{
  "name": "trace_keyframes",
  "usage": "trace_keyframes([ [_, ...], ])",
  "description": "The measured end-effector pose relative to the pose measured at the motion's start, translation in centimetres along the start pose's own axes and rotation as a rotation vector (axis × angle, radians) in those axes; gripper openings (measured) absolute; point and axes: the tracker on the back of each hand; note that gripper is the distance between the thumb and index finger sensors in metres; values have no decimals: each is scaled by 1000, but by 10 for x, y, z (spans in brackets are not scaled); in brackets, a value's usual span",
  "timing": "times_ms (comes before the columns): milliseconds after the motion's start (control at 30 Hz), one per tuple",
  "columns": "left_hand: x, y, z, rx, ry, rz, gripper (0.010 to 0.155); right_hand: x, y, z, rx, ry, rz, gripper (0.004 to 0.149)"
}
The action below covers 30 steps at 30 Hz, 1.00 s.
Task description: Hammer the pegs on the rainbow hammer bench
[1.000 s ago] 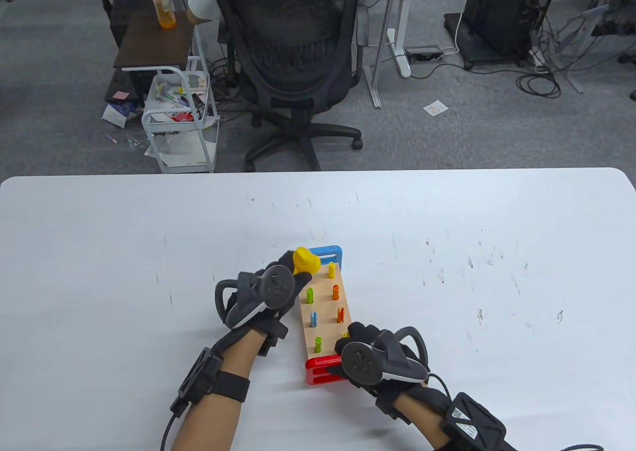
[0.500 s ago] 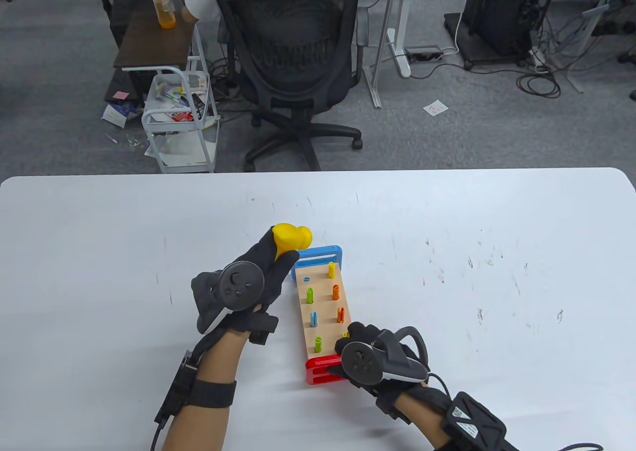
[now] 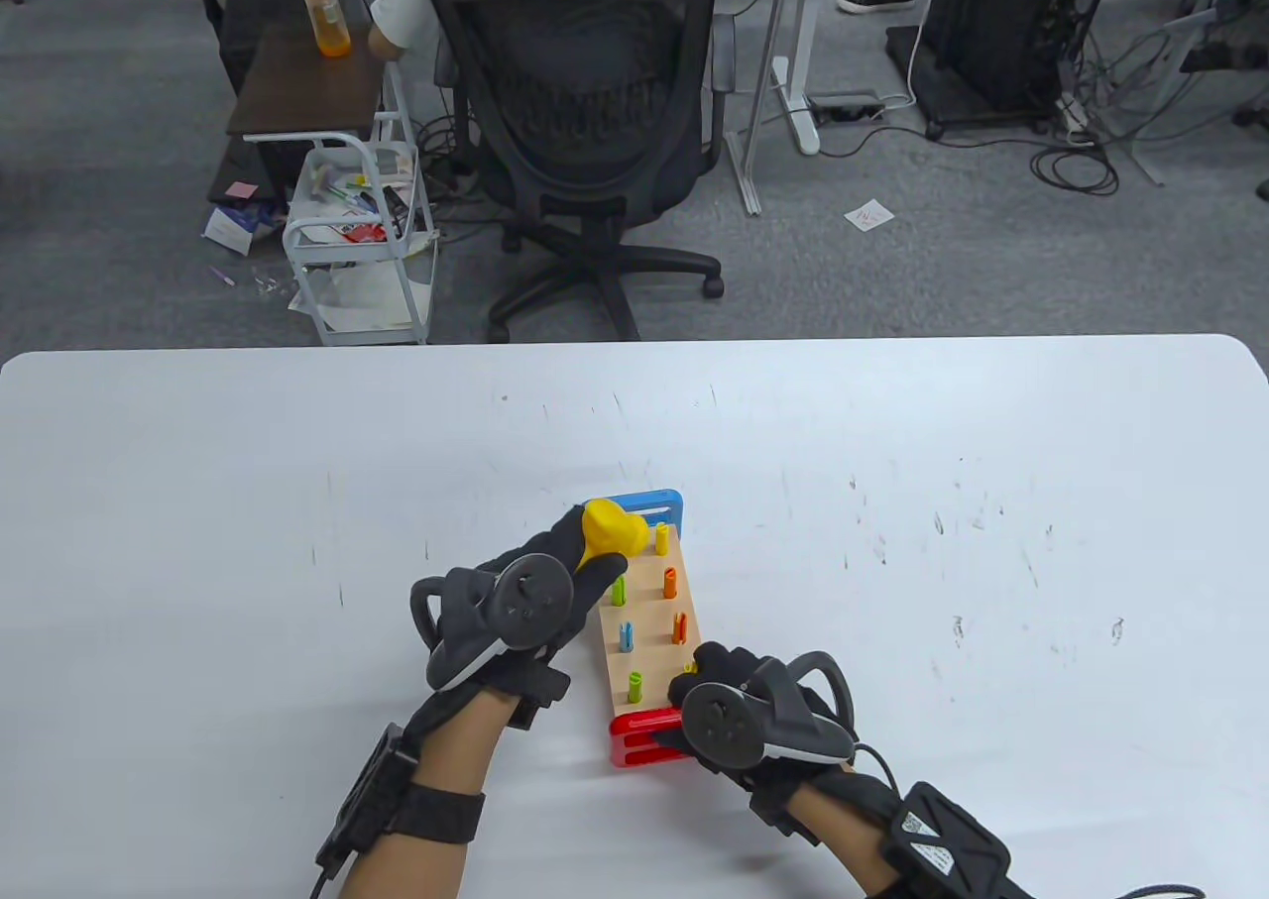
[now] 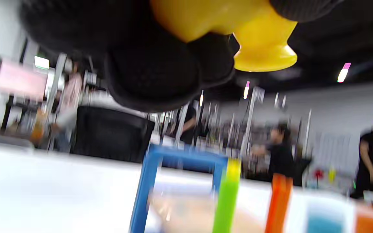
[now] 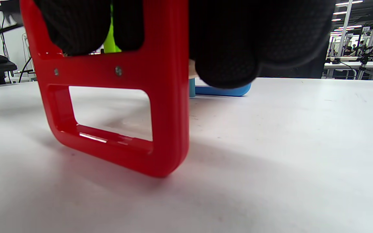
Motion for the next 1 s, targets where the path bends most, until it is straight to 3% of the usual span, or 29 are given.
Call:
trace_keyframes([
  [133, -32, -2, -9, 26, -172, -131, 71, 0, 0, 0, 0, 1, 0, 38],
  [233, -17, -1, -9, 47, -156, -73, 71, 0, 0, 0, -1, 1, -1, 37],
  [267, -6, 0, -7, 40, -112, -31, 71, 0, 0, 0, 0, 1, 0, 37],
  [333, 35, 5, 0, -46, 187, 145, 71, 0, 0, 0, 0, 2, -1, 37],
  [367, 59, 7, 0, -20, 368, 285, 71, 0, 0, 0, 0, 4, 0, 37],
  [400, 56, 11, -3, -30, 302, 347, 72, -1, 0, 0, 0, 5, 0, 37],
  [433, 48, 6, 0, 8, 109, 161, 71, 0, 0, 0, -1, 5, 1, 37],
  [467, 43, 4, 3, -20, 155, 189, 71, 0, 0, 0, 0, 2, 1, 37],
  [533, 13, -1, -2, 31, -18, 85, 71, 0, 0, 0, -1, 2, 1, 37],
  [600, -6, -3, -4, 30, -88, -10, 71, 0, 0, 0, -1, 4, 0, 37],
  [700, -21, 0, -8, 38, -192, -141, 71, 0, 0, 0, -2, 5, -2, 37],
  [767, -19, 3, -9, 40, -201, -157, 71, 0, 0, 0, -2, 5, 0, 37],
  [833, -2, 4, -7, 39, -117, -89, 71, 0, -1, 0, -2, 5, -1, 37],
  [900, 34, 3, 1, -8, 231, 134, 72, 0, 0, 0, -2, 5, -1, 37],
  [933, 56, 3, 1, -89, 425, 366, 72, 0, 0, 0, -2, 5, -1, 37],
  [967, 50, 6, -2, -71, 329, 429, 72, 0, 0, -1, -2, 7, 2, 37],
  [1000, 46, 5, 0, -38, 169, 306, 72, 0, 0, -1, -3, 8, 1, 37],
])
Point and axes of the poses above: the tracker on the back of each hand, its own y axis roughly to the little-finger side, its own z axis roughly from the wrist to the fingertips, x = y × z, and after that the axes turned 10 degrees about -x, right-handed
